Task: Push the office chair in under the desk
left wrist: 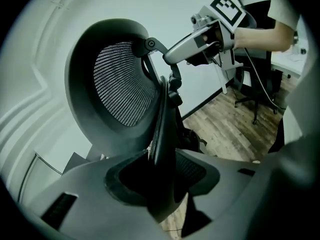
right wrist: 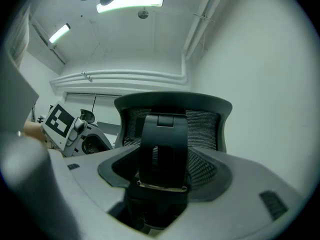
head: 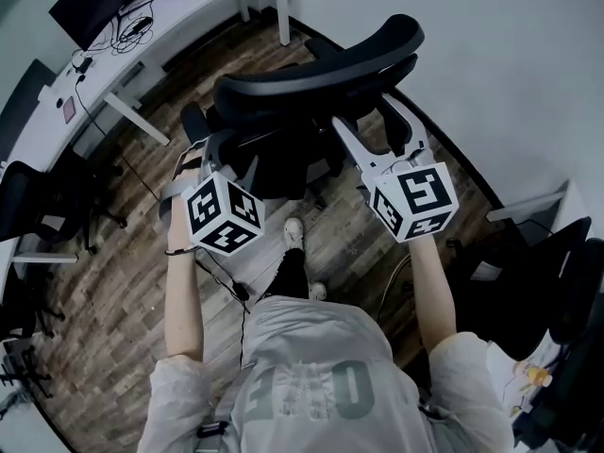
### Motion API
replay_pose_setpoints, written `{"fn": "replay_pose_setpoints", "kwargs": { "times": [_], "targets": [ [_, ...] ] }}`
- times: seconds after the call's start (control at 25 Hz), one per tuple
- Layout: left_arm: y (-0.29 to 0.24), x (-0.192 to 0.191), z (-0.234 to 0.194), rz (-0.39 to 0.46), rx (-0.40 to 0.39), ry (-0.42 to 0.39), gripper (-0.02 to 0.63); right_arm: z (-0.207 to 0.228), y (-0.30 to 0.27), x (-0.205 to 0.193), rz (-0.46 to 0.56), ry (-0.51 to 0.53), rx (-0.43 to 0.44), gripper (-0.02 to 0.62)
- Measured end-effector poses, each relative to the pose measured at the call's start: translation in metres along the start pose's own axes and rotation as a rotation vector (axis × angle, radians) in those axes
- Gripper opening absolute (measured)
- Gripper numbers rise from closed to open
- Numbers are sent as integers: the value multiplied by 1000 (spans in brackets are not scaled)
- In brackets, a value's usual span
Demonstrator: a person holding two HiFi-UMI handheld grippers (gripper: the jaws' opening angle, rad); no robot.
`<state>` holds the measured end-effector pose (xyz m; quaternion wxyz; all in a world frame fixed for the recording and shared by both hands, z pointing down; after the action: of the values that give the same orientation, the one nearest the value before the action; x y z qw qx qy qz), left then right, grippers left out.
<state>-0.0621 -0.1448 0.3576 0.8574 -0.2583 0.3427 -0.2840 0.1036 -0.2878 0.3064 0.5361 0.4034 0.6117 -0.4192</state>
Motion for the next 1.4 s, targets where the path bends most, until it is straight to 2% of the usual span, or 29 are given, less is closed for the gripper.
{"fn": "replay_pose_setpoints", "kwargs": {
  "times": [0.32,0.8,1.4],
  "targets": [
    [-42,-5,-40,-44,52,-1,179,21,-59,1,22,1,30,287],
    [-131,-57,-158,-75,81,13,186,29,-209,8,-3,-17,71,284],
    [-241,-73,-286,-130,113,36,184,84,-381,20,28,-16,127,284]
  ]
}}
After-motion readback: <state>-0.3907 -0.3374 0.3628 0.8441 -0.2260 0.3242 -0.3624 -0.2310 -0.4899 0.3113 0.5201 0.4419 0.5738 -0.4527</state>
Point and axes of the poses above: the fingertips, and each gripper's own axes: y backward along the fingers, z to its right, x out of its top, the point moved 7 cm from there along y, backward along the fingers, and after that the axes turned 3 degrees about -z, right-handed, at the moved point
